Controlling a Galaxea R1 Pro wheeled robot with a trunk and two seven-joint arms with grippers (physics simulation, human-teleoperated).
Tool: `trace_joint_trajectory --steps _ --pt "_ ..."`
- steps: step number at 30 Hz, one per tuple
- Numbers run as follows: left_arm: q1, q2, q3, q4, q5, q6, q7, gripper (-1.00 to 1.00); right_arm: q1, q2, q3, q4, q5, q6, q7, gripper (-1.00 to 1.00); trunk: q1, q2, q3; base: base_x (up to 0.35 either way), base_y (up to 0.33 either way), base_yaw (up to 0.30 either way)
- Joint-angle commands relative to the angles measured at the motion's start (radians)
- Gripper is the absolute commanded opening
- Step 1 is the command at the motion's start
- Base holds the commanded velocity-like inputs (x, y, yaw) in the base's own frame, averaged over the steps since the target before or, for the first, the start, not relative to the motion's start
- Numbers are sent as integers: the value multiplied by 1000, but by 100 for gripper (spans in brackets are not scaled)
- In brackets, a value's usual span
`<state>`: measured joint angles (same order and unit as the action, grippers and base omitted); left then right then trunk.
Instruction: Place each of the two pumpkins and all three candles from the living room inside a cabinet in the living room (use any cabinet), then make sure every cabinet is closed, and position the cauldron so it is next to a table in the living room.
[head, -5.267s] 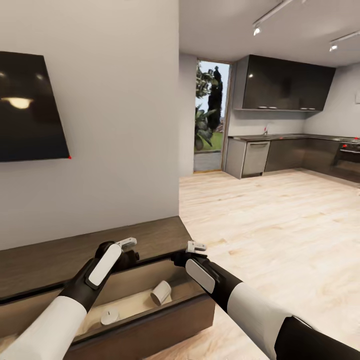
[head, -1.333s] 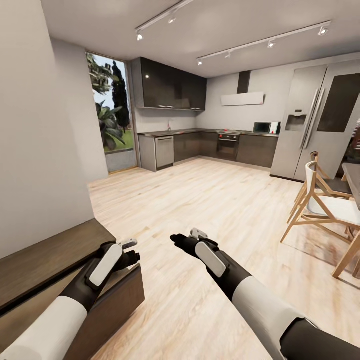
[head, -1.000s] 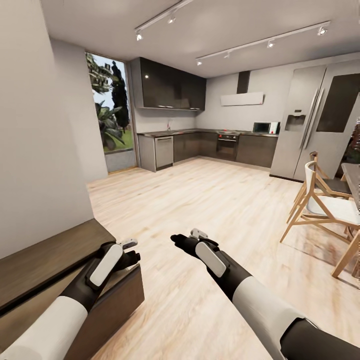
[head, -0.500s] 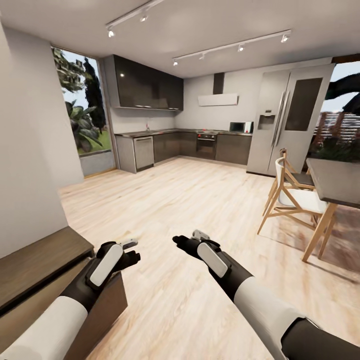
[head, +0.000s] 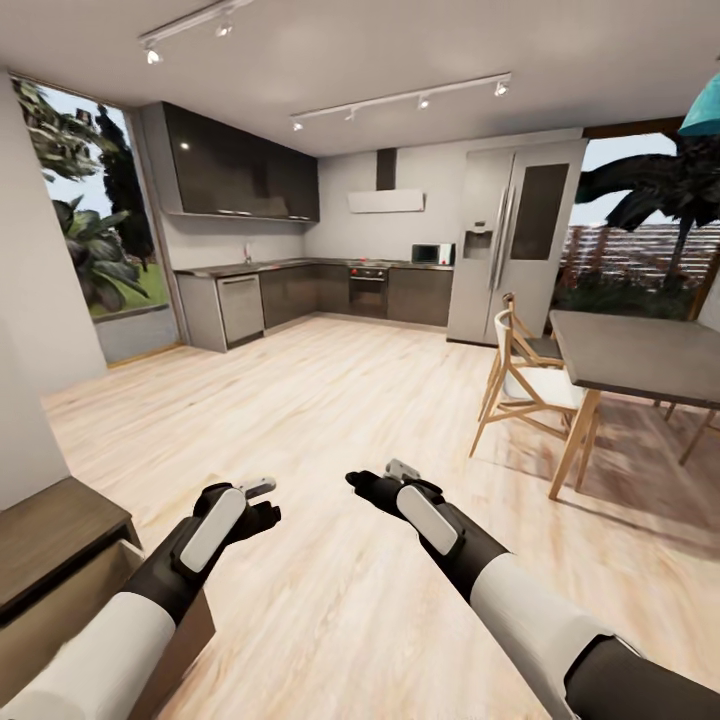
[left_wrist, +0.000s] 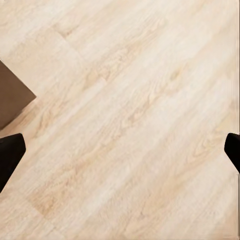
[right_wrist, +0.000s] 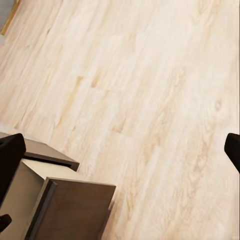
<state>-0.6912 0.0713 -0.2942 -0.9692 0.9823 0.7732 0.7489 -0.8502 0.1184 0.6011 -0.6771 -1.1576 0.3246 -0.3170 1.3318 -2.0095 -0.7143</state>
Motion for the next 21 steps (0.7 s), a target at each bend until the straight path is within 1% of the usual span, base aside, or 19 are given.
trace_joint_trajectory --steps 1,21 --pt "-1 2 -3 -2 10 0 10 100 -1 0 3 -1 -7 0 -7 100 0 -1 -1 0 0 -294" --pt "-1 1 -3 -2 10 0 10 100 -1 -6 3 -1 -8 1 -5 100 0 -1 7 0 0 -294"
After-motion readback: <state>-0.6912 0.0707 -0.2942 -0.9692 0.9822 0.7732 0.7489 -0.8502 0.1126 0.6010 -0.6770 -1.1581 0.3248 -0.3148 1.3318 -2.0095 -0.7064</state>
